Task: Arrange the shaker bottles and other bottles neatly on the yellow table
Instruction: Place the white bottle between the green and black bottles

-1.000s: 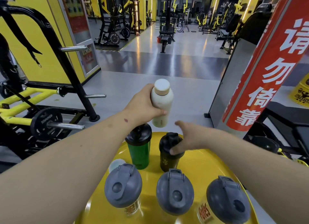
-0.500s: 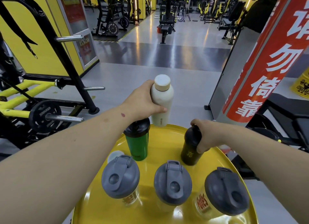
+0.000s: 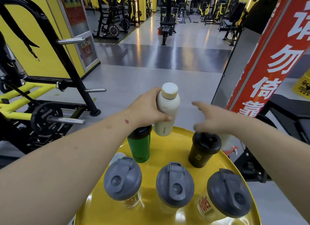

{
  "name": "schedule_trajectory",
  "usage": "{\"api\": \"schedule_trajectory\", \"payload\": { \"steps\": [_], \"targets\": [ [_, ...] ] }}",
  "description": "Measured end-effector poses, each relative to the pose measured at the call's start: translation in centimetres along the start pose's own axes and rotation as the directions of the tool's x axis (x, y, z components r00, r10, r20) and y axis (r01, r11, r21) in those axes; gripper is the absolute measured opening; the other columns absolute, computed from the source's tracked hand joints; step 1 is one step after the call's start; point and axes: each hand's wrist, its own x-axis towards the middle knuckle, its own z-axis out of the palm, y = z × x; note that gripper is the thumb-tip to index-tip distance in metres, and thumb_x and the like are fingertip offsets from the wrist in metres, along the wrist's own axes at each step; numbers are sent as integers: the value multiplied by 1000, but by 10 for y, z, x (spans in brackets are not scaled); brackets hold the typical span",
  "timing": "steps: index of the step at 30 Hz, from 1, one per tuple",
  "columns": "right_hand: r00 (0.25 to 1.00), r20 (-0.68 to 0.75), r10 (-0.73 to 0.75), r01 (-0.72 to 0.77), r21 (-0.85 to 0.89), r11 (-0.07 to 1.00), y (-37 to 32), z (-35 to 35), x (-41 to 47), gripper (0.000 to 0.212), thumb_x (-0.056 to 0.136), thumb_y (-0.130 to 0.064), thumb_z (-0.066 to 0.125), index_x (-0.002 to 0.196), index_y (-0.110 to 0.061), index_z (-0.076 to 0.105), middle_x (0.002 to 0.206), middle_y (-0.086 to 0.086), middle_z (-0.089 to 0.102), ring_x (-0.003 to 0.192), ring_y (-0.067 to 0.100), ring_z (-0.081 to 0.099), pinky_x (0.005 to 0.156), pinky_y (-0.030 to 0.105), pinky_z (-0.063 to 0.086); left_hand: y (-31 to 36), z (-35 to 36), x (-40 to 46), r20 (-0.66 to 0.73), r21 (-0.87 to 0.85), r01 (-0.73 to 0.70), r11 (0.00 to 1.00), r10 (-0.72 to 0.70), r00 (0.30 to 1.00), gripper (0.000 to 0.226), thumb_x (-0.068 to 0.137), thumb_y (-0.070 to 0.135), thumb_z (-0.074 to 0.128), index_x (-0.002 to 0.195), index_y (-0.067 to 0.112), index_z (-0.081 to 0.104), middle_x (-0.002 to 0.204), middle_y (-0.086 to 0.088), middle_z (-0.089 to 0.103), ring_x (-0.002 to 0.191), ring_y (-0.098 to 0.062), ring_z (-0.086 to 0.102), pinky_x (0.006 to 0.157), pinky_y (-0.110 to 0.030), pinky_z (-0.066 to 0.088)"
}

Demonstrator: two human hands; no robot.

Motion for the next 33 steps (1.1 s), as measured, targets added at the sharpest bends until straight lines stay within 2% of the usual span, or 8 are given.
{"api": "schedule_trajectory", "payload": {
  "steps": [2, 4, 8, 12, 14, 17, 23, 33],
  "targets": [
    [973, -180, -147, 192, 265, 945, -20, -17, -5, 96, 81, -35, 73, 162, -34, 21, 156, 4, 44, 138, 22, 47, 112, 37, 40, 4, 2, -2, 24, 18, -6, 1000, 5, 1000, 79, 60, 39, 91, 127, 39, 48, 116, 15, 61, 106, -14, 61, 90, -37, 52],
    [940, -233, -248, 324, 387, 864, -39, -26, -8, 86, 85, -32, 78, 157, -38, 32, 147, -3, 51, 131, 14, 52, 111, 34, 42, 9, 5, -5, 49, 28, -3, 1000, 1, 999, 75, 59, 39, 92, 120, 40, 48, 111, 16, 62, 102, -12, 62, 83, -34, 53],
    [924, -265, -277, 331, 187, 925, -58, -17, -4, 55, 87, -39, 80, 137, -35, 57, 122, -6, 65, 108, 17, 62, 97, 39, 52, 17, 11, -10, 112, 72, 17, 997, -25, 993, 73, 62, 39, 92, 121, 32, 49, 107, 11, 63, 96, -11, 62, 75, -30, 52],
    [922, -271, -277, 322, 140, 936, -56, -5, 2, 42, 87, -41, 79, 125, -31, 64, 109, -5, 69, 99, 17, 65, 91, 42, 54, 18, 11, -17, 180, 248, -38, 968, -8, 984, 80, 67, 37, 90, 132, 27, 44, 103, 12, 58, 98, -17, 60, 66, -23, 42],
    [921, -258, -292, 329, 116, 937, -56, 4, 7, 40, 86, -41, 78, 122, -29, 64, 108, -5, 70, 98, 18, 65, 89, 42, 54, 17, 1, -20, 168, 362, -101, 927, 42, 985, 92, 71, 33, 87, 148, 25, 37, 128, 2, 59, 120, -22, 56, 84, -24, 43],
    [939, -216, -266, 287, 69, 956, -57, 22, 13, 43, 88, -41, 76, 127, -28, 62, 116, -2, 67, 104, 21, 61, 90, 39, 52, 10, -27, -29, 99, 489, -110, 866, 70, 993, 104, 76, 31, 81, 160, 21, 21, 163, -2, 31, 147, -18, 29, 107, -21, 26],
    [962, -150, -227, 228, -11, 974, -49, 45, 19, 41, 95, -37, 71, 132, -27, 57, 124, 2, 65, 104, 22, 57, 81, 33, 45, -27, -43, -51, 208, 500, 74, 863, -203, 957, 120, 64, 55, 87, 160, 31, 18, 158, -2, 33, 141, -24, 37, 110, -39, 40],
    [966, -156, -207, 214, 30, 976, -45, 50, 26, 47, 97, -37, 69, 140, -29, 52, 132, 2, 64, 110, 24, 60, 90, 34, 48, -49, -25, -60, 101, 400, 85, 913, -136, 986, 98, 71, 43, 86, 153, 30, 34, 135, -5, 55, 122, -24, 51, 94, -31, 43]
  ]
}}
